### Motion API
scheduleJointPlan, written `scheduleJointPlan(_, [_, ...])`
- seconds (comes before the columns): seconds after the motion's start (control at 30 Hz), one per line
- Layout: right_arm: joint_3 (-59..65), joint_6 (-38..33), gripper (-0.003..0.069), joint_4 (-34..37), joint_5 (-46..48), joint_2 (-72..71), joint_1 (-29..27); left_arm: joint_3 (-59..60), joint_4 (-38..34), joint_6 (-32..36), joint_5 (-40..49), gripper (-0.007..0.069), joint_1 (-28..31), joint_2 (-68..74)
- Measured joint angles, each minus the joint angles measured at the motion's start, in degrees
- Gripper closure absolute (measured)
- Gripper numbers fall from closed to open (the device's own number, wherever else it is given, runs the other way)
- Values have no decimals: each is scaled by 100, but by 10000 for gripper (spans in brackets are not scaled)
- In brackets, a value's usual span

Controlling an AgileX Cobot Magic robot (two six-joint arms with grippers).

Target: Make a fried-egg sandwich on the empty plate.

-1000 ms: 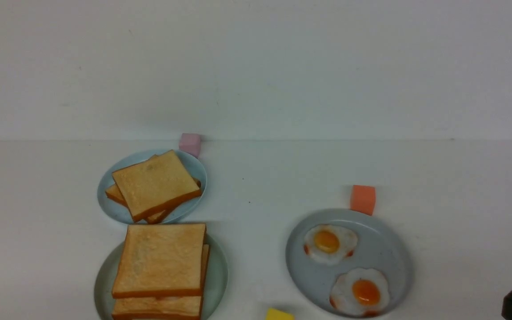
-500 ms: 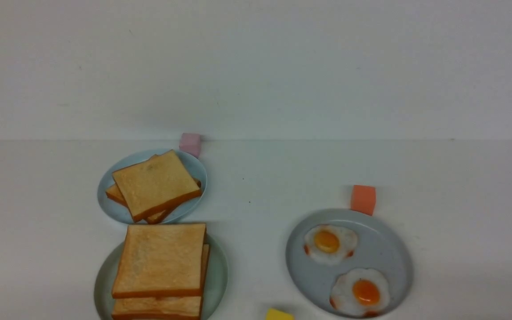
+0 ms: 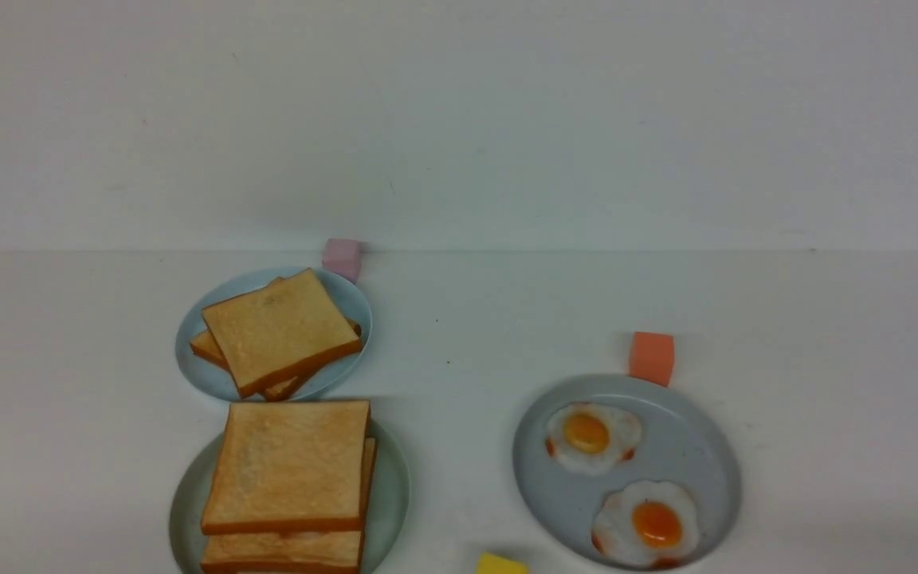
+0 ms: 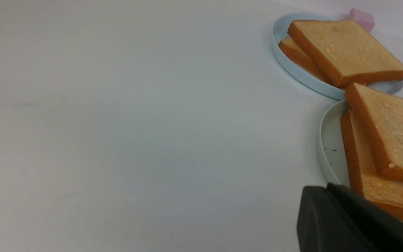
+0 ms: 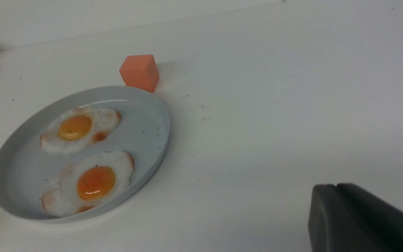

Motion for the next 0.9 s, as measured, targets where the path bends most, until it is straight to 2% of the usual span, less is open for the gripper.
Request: scheduleJointPlan(0.9, [2, 5, 573, 0, -12, 0, 0, 0, 0, 0, 0, 571, 0, 0])
